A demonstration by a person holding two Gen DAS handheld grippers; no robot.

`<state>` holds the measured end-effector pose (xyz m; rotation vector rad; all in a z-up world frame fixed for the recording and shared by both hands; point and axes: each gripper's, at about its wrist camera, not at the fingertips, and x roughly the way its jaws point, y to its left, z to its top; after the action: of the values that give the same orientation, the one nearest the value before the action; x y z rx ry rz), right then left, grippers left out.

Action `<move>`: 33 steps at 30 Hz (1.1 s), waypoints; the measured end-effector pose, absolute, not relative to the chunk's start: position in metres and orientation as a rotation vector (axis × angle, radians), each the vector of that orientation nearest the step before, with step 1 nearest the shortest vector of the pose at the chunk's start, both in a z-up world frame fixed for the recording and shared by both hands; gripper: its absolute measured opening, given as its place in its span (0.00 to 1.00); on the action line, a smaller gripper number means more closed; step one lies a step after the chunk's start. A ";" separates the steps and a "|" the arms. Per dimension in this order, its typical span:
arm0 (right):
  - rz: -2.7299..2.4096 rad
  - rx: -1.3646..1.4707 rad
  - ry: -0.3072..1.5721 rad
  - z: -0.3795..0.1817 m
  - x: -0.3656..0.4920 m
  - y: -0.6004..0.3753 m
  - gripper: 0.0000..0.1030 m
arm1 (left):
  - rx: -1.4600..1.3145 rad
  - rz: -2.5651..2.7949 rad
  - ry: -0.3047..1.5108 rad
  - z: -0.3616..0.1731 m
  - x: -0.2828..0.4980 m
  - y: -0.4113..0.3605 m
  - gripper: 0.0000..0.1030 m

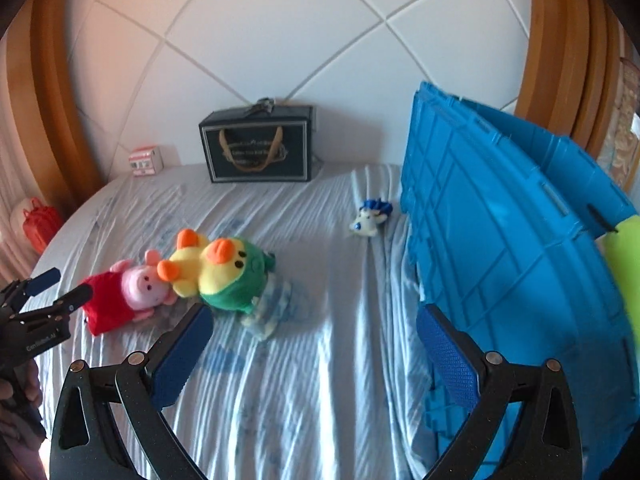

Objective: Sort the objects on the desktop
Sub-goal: 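Move both tools back toward the duck and pig plush, then grasp the yellow duck plush with both tools and lift it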

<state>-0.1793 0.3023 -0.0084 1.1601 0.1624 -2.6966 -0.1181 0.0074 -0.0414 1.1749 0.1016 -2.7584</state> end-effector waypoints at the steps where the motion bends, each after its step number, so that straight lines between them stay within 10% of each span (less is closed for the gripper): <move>1: -2.674 1.200 0.158 -0.019 -0.187 0.301 1.00 | 1.196 -2.732 0.100 -0.049 -0.119 0.000 0.76; 27: -2.189 1.593 0.040 -0.151 -0.363 0.177 1.00 | 1.712 -2.687 0.067 -0.153 -0.289 0.025 0.77; 33: -2.091 1.686 0.054 -0.188 -0.387 0.168 1.00 | 1.739 -2.671 0.165 -0.166 -0.305 0.011 0.98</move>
<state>-0.3865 0.1677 -0.1879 1.6860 0.0541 -2.0910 -0.3050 0.0111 -0.1662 1.7385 0.1646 -2.6712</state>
